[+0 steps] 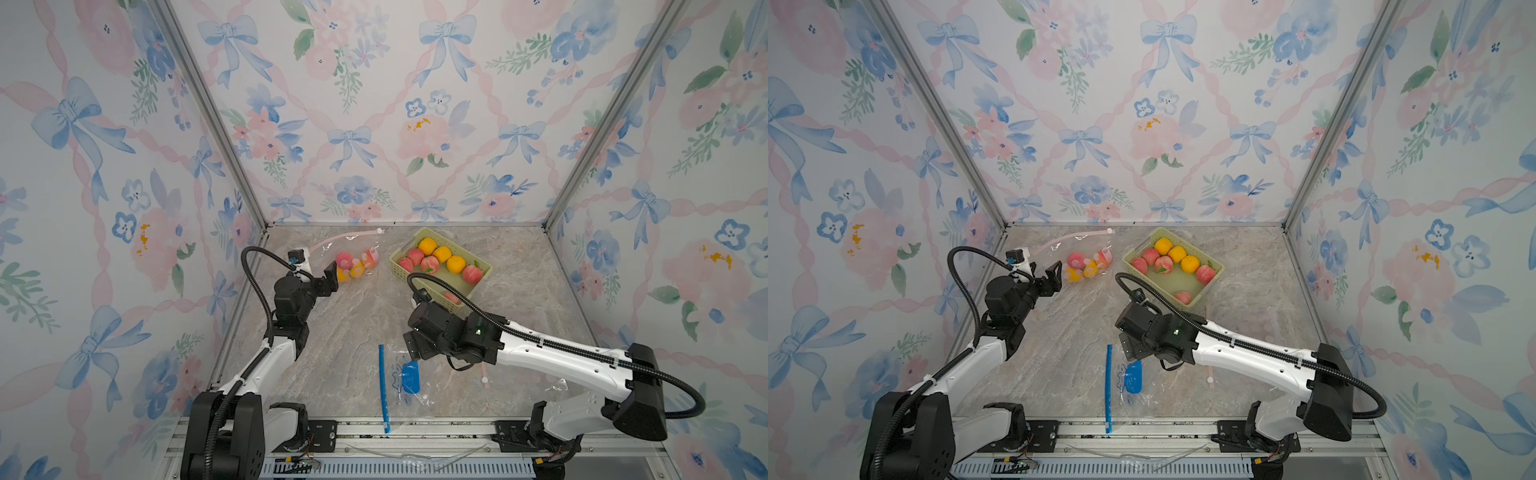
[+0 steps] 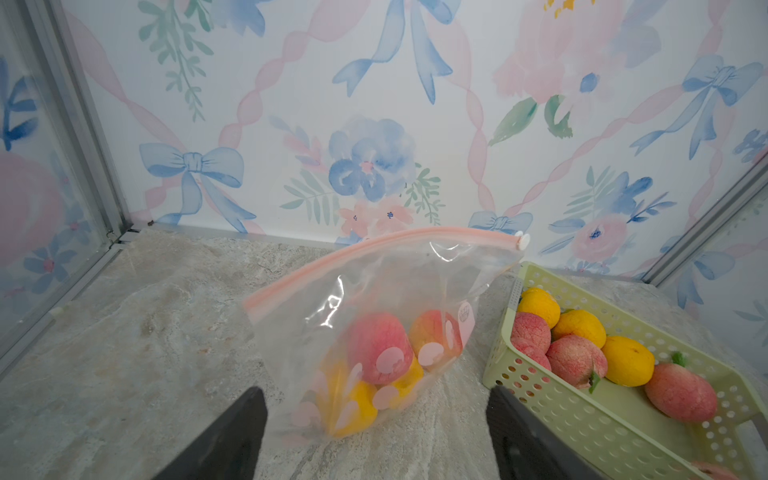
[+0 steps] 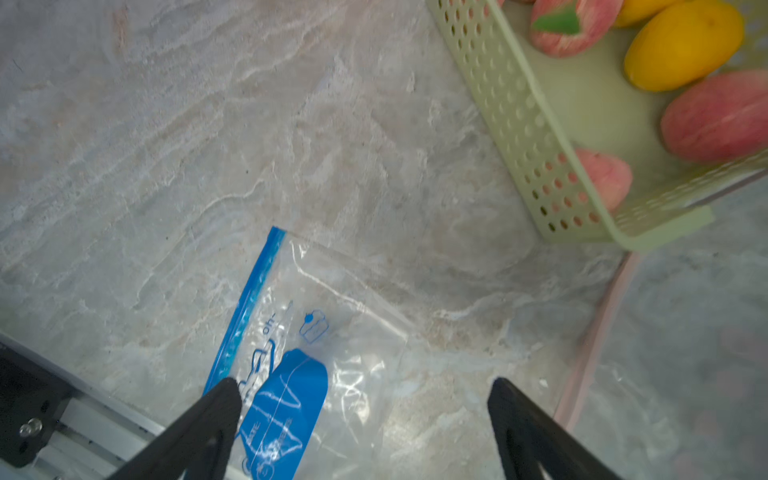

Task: Place the peach in a zip-top bag and seal the zipper
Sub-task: Place the zipper food storage bag at the center of the board, then pick up the zipper food storage bag at the center of the board.

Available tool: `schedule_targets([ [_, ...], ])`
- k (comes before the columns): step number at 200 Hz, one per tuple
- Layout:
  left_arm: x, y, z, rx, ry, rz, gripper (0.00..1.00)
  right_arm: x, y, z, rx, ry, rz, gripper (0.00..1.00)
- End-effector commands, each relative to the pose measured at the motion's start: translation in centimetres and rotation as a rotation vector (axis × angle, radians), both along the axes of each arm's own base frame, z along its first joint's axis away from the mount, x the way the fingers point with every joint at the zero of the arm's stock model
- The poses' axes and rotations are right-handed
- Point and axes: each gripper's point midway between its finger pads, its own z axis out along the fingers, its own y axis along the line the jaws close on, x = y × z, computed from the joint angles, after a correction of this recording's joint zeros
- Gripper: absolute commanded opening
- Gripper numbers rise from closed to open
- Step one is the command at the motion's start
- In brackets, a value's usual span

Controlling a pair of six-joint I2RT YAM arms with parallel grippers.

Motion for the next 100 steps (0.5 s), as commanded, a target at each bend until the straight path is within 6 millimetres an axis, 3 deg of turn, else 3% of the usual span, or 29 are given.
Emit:
schedule_targets([
  [1, -1.0, 0.8, -0.3, 0.0, 0.027, 0.039, 0.87, -2.9, -0.2, -1.1, 0.036, 0.082, -0.086, 0.99],
  [28, -2.3, 1.6, 0.4, -0.044, 0.044, 0.091, 0.98, -5.4, -0.2, -3.4, 0.001, 0.142, -0.087, 0.97],
  [66, -4.3, 2.0, 0.8, -0.153, 0.074, 0.125, 0.98, -7.2, 0.1, -6.8, -0.003, 0.228, -0.101, 0.96],
  [100, -5.3, 1.0, 0.8, -0.234, 0.104, 0.079, 0.98, -7.9, -0.3, -9.6, -0.023, 0.282, -0.131, 0.98],
])
